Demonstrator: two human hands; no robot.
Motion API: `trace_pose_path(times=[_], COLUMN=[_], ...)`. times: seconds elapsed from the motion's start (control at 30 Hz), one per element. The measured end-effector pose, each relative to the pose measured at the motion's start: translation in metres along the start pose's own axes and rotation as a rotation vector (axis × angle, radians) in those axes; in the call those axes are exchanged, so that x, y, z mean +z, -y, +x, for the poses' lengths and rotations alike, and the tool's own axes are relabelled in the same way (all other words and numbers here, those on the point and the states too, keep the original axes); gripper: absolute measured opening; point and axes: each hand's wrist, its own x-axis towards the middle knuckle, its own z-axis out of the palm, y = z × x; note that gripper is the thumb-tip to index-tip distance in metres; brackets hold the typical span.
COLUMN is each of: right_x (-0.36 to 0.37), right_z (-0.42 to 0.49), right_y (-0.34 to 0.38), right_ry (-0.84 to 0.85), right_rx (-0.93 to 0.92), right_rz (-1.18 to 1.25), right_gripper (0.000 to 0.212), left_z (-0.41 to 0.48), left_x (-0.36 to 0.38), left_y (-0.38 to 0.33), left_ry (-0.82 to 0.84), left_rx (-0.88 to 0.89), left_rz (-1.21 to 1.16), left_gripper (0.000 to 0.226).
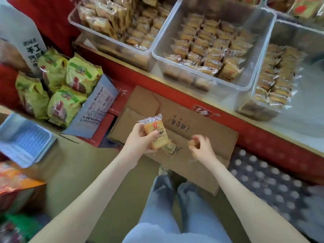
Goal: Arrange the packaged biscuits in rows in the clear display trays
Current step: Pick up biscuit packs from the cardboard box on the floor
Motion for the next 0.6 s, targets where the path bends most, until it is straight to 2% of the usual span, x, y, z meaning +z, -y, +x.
trace_pose_path(times=[0.13, 0.23, 0.3, 0.4, 0.5, 0.6], right_x=[0.029, 0.026, 0.007, -0.042, -0.093, -0.143], right_z=[0.015, 0.015, 0.004, -0.025, -0.039, -0.050], right_y=[-0.032, -0.023, -0.001, 0.034, 0.048, 0.050], right_ry=[0.088, 0.037, 0.007, 0.127, 0.028, 0.000], right_rx=[0.067, 0.022, -0.032, -0.168, -0.170, -0.139], right_rz=[-0.069, -0.096, 0.148, 0.691, 0.796, 1.000], right_gripper=[0.047, 0.053, 0.052, 0.055, 0.046, 0.038], left_z=[0.015, 0.019, 0.019, 0.017, 0.012, 0.004], left_x=[0.003, 0.017, 0.031, 0.061, 0.098, 0.138], left_y=[0.024, 0.021, 0.010, -0.018, -0.050, -0.081], left_ry=[-0.005, 0.069, 0.155, 0.308, 0.485, 0.625], left_rx=[-0.112, -0.095, -0.049, 0.022, 0.103, 0.157], left_rz=[0.030, 0.094, 0.153, 0.255, 0.353, 0.360], left_gripper=[0.041, 0.031, 0.029, 0.029, 0.034, 0.061])
